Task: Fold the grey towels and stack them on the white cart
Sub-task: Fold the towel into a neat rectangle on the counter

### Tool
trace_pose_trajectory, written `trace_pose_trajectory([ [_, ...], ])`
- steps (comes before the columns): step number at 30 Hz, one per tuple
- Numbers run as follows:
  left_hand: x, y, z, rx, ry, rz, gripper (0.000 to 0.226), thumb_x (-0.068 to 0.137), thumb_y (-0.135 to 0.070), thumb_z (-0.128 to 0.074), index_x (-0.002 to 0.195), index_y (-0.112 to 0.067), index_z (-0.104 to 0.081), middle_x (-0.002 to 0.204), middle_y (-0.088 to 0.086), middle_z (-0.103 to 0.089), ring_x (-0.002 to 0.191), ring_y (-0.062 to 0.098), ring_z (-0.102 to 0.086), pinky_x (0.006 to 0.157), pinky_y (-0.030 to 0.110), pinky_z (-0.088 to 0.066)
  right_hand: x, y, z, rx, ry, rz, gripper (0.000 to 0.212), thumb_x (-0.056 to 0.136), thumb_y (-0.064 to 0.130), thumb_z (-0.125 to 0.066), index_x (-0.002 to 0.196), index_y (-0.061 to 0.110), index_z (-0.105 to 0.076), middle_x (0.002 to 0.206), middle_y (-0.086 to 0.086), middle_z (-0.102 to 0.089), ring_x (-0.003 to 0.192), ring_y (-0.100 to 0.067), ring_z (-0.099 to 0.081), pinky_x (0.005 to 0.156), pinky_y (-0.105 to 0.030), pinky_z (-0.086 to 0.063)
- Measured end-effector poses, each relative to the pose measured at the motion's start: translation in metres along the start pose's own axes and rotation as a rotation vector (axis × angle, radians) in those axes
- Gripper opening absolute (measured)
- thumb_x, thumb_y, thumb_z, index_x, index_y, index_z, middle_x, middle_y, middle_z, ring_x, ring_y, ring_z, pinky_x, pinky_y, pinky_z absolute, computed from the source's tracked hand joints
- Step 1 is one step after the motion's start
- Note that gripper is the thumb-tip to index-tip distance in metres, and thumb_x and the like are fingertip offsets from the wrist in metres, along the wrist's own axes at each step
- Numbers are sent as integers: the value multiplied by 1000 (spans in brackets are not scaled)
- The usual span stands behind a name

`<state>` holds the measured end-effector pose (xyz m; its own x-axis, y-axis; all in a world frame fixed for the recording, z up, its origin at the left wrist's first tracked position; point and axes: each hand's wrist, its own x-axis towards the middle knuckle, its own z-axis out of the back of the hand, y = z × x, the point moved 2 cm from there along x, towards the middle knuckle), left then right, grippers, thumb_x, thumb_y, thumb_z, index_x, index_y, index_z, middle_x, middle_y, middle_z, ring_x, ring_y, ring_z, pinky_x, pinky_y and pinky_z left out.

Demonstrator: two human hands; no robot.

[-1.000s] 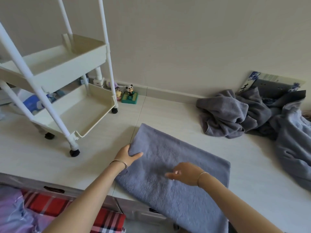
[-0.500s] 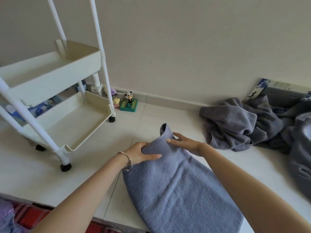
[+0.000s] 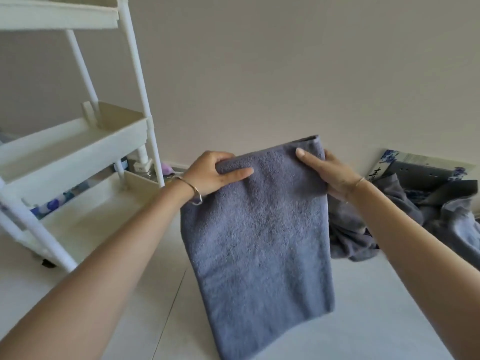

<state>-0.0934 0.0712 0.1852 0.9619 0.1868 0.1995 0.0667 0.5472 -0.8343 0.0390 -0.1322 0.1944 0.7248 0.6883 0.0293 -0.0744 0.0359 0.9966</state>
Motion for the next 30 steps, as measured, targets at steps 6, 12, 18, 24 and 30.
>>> trace_pose_trajectory([
  [6, 15, -72, 37, 172, -88, -278, 43, 66, -60, -73, 65, -20, -59, 60, -5, -50, 55, 3, -41, 53, 20, -32, -24, 72, 8, 37, -56, 244, 56, 33, 64, -85, 72, 25, -76, 77, 6, -73, 74, -6, -69, 68, -20, -56],
  [12, -22, -54, 11, 383, -50, -259, 46, 52, -78, -67, 60, -36, -51, 59, -11, -52, 56, 5, -46, 57, 26, -36, -74, 20, 1, 93, -63, 114, 73, 41, 58, -88, 94, 13, -67, 91, -1, -73, 86, -12, -69, 71, -22, -55],
  [18, -90, -9, -51, 399, 269, -114, 49, 56, -71, -70, 71, -26, -57, 63, -8, -60, 62, 10, -54, 65, 29, -45, -155, -74, -22, 212, 2, -175, 85, 37, 58, -89, 102, 10, -63, 97, -2, -74, 93, -11, -69, 72, -19, -53],
  [24, -146, 37, -100, 259, 543, 37, 43, 54, -71, -73, 71, -40, -48, 60, -17, -59, 55, 1, -45, 65, 28, -44, -213, -142, -30, 251, 127, -454, 96, 42, 52, -90, 117, 3, -56, 112, -11, -69, 105, -22, -65, 81, -27, -53],
  [30, -132, 52, -106, 243, 563, 154, 41, 65, -62, -73, 91, -35, -56, 88, -9, -60, 81, 6, -54, 75, 24, -45, -200, -153, -32, 254, 1, -519, 50, 71, 46, -74, 106, 11, -64, 103, -5, -72, 95, -16, -69, 72, -22, -55],
])
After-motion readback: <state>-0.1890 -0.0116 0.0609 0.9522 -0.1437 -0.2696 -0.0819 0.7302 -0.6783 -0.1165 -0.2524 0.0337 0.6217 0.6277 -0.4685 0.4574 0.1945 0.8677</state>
